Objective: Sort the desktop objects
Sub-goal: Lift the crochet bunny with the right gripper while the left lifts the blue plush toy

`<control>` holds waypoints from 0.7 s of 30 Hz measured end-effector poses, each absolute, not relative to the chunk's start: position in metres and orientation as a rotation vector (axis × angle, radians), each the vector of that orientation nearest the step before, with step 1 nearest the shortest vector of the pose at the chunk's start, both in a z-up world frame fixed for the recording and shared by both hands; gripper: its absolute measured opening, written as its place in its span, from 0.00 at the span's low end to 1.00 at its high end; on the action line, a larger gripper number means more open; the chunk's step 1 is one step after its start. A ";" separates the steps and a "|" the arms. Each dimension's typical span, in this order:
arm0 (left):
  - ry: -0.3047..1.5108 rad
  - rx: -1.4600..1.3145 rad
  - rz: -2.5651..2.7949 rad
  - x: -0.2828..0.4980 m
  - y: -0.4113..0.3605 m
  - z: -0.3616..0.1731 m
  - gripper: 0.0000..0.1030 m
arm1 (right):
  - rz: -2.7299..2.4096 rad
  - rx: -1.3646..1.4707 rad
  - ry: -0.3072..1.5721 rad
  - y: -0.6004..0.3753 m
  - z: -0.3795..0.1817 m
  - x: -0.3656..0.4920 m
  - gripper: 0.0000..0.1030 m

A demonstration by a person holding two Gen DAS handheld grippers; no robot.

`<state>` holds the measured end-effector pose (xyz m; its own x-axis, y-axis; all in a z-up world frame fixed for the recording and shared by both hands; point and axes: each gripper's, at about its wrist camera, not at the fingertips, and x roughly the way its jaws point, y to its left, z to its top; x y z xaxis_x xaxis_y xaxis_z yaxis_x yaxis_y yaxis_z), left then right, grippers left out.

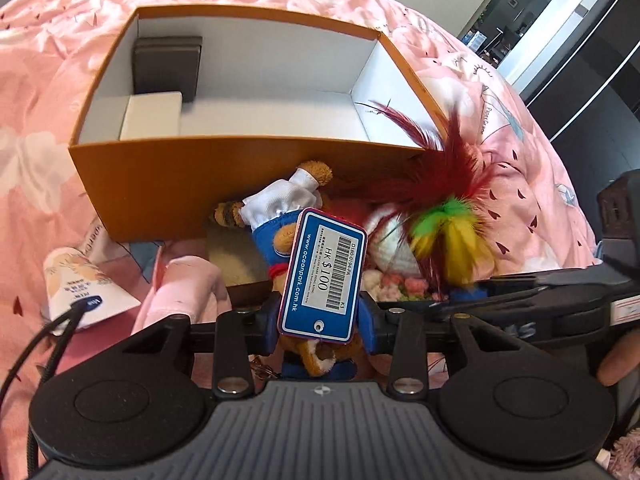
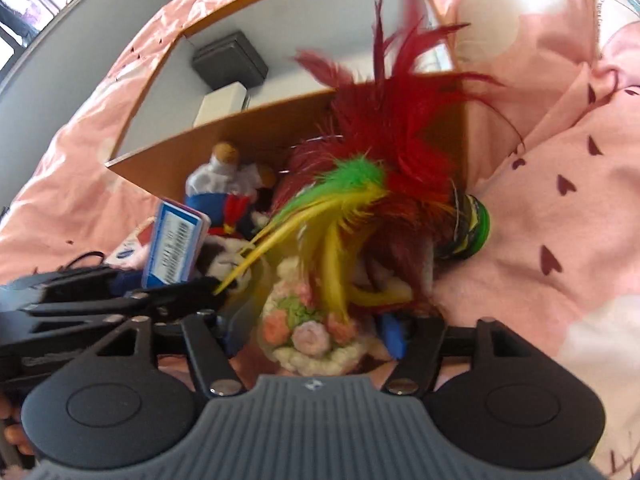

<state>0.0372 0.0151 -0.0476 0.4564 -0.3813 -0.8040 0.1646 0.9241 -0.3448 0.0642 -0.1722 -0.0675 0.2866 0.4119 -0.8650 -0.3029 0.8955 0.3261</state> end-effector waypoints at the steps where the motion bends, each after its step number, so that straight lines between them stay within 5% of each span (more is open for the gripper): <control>1: 1.041 -0.226 -0.338 0.036 0.015 -0.046 0.43 | 0.474 0.084 1.186 -0.169 -0.070 0.064 0.70; 4: 1.032 -0.222 -0.335 0.034 0.017 -0.044 0.43 | 0.453 0.019 1.180 -0.160 -0.074 0.062 0.70; 5: 1.029 -0.220 -0.334 0.033 0.017 -0.043 0.43 | 0.438 -0.003 1.179 -0.159 -0.075 0.060 0.60; 9: 1.020 -0.209 -0.335 0.030 0.018 -0.038 0.43 | 0.454 0.003 1.165 -0.163 -0.071 0.054 0.55; 21: 0.904 -0.133 -0.283 0.001 0.029 0.021 0.43 | 0.699 0.099 1.066 -0.178 -0.017 0.016 0.53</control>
<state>0.0014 0.0286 0.0214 0.5850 -0.2973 -0.7546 0.1856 0.9548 -0.2322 0.0165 -0.1775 -0.0169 0.2922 0.5694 -0.7684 -0.4771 0.7831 0.3989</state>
